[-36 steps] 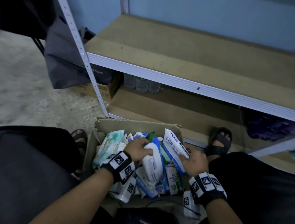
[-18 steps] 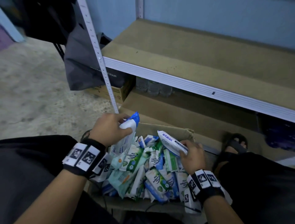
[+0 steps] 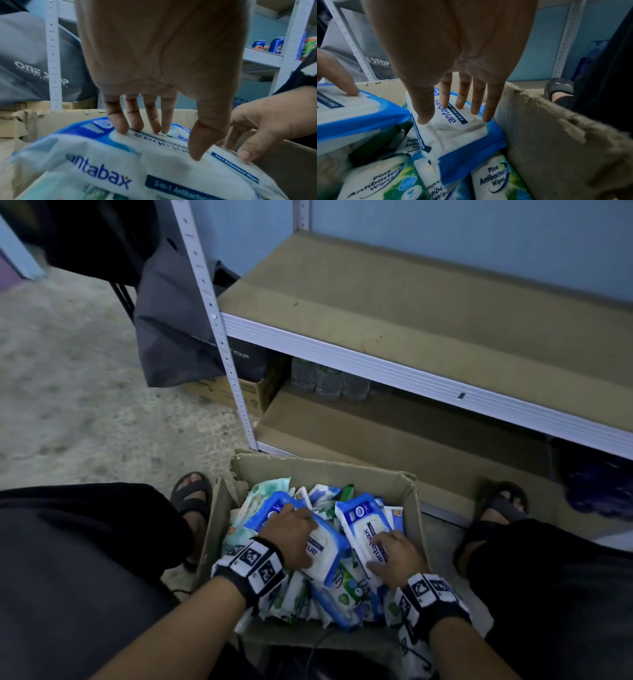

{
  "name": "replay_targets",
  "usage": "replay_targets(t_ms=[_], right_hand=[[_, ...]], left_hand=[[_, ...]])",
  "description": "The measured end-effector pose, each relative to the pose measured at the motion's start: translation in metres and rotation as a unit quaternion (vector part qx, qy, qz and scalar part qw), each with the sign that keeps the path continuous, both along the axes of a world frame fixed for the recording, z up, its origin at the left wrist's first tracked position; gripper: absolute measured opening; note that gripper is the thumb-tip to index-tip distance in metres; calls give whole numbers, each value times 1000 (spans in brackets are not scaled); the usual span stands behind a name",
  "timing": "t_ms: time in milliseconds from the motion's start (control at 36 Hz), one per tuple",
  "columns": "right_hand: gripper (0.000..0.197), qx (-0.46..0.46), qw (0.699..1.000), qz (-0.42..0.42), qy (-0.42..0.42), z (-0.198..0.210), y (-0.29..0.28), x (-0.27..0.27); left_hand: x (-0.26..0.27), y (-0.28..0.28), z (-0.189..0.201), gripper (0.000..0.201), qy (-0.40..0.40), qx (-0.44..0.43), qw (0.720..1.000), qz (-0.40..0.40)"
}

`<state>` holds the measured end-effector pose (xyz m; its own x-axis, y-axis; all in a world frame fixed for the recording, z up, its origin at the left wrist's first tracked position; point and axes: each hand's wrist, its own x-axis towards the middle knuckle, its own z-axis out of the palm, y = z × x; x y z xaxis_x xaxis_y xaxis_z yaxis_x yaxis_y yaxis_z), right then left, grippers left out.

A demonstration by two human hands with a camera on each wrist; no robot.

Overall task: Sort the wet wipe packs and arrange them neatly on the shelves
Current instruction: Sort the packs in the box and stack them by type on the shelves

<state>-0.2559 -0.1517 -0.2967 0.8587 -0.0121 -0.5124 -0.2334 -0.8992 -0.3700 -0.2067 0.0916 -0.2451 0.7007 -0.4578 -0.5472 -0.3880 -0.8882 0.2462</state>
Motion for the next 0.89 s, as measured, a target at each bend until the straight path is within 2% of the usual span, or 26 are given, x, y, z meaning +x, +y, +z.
replay_targets(t_ms=[222,333,444,583,667,722,805,889], right_hand=[[59,-13,998,-65,-6,-4,7,2],[76,-12,996,-86,14,-9,8,5],[90,-40,995,-92,19,-12,9,8],[75,-65,993,-99,26,-11,14,11],[74,-63,992,-108,34,-11,18,11],[80,-53,991,-119,39,-12,21,10],[89,-47,990,-131,36,-14,26,9],[88,-56,990,-126,24,-14,28,8]], left_hand=[[5,20,-11,85,-22,-30,999,19],[3,23,-15,88,-26,-39,998,42],[4,24,-14,89,-44,-10,997,60],[3,25,-13,95,-101,63,986,120],[3,29,-15,103,-111,91,977,158],[3,32,-16,103,-106,79,974,182],[4,32,-16,92,-84,38,976,199],[2,33,-15,88,-79,34,976,198]])
